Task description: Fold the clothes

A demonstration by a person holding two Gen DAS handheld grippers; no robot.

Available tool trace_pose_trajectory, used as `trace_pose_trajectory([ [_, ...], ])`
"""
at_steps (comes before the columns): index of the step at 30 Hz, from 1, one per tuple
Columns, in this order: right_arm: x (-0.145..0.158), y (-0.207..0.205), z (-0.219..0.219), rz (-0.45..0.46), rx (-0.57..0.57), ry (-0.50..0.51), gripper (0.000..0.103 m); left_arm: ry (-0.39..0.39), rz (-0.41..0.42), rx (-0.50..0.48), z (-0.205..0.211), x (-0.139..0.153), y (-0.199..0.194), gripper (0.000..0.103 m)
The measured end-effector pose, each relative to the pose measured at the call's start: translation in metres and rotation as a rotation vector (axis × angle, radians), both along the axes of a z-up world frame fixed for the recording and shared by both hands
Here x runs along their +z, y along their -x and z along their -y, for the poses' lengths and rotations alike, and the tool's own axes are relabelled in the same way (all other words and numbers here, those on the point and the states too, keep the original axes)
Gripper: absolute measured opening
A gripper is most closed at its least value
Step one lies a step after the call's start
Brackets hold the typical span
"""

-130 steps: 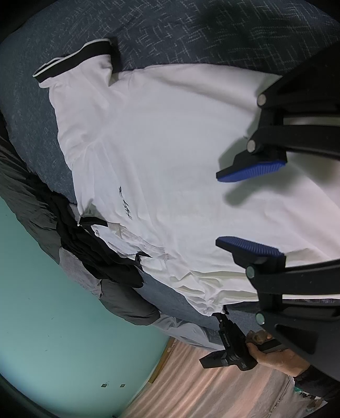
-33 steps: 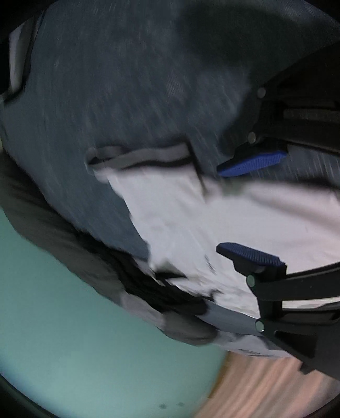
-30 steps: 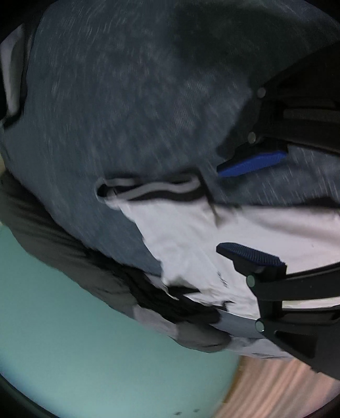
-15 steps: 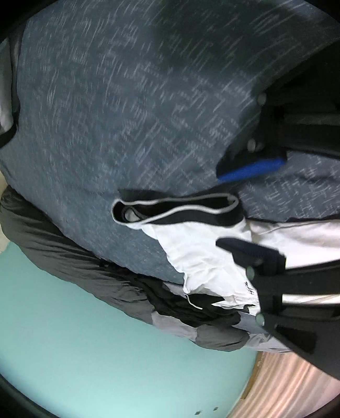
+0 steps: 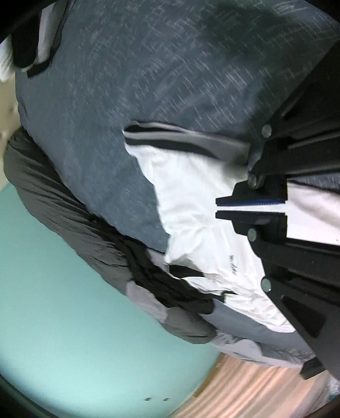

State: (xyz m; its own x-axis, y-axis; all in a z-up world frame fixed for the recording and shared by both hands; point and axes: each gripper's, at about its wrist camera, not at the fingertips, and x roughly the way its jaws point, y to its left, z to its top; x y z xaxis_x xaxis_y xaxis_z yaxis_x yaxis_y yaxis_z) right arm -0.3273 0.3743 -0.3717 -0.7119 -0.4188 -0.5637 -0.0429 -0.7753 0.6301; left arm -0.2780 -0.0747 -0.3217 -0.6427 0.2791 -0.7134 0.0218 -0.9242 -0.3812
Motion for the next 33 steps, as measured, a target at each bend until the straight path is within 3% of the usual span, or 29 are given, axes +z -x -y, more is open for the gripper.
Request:
trace_pose_trajectory([
  [4, -0.015, -0.004, -0.007, 0.091, -0.059, -0.018, 0.002, -0.001, -0.001, 0.001, 0.001, 0.0, 0.0, 0.001],
  [9, -0.014, -0.016, -0.042, 0.084, -0.202, 0.019, 0.007, -0.004, 0.004, 0.003, 0.001, -0.001, 0.0, 0.0],
  [10, -0.014, -0.015, -0.044, 0.091, -0.207, 0.024, 0.012, -0.003, 0.005, 0.003, 0.001, -0.002, 0.001, 0.0],
  [12, -0.019, -0.012, -0.043, 0.105, -0.195, 0.05, 0.049, -0.004, 0.005, 0.001, 0.001, -0.001, 0.0, 0.001],
  [13, -0.023, -0.01, -0.04, 0.112, -0.179, 0.071, 0.05, -0.004, 0.004, 0.0, 0.0, -0.001, 0.0, 0.001],
  [17, -0.035, -0.003, -0.029, 0.125, -0.13, 0.101, 0.048, -0.004, 0.002, 0.002, 0.001, 0.0, -0.001, 0.001],
  [23, -0.042, -0.008, -0.035, 0.104, -0.139, 0.148, 0.006, -0.004, 0.009, 0.002, 0.002, -0.001, -0.001, 0.001],
  [31, -0.011, -0.024, -0.048, 0.066, -0.257, 0.015, 0.003, -0.003, 0.008, 0.004, 0.002, 0.0, 0.0, 0.001],
  [33, -0.015, -0.019, -0.046, 0.095, -0.238, 0.003, 0.003, -0.002, 0.01, 0.0, 0.001, -0.001, 0.001, 0.001],
])
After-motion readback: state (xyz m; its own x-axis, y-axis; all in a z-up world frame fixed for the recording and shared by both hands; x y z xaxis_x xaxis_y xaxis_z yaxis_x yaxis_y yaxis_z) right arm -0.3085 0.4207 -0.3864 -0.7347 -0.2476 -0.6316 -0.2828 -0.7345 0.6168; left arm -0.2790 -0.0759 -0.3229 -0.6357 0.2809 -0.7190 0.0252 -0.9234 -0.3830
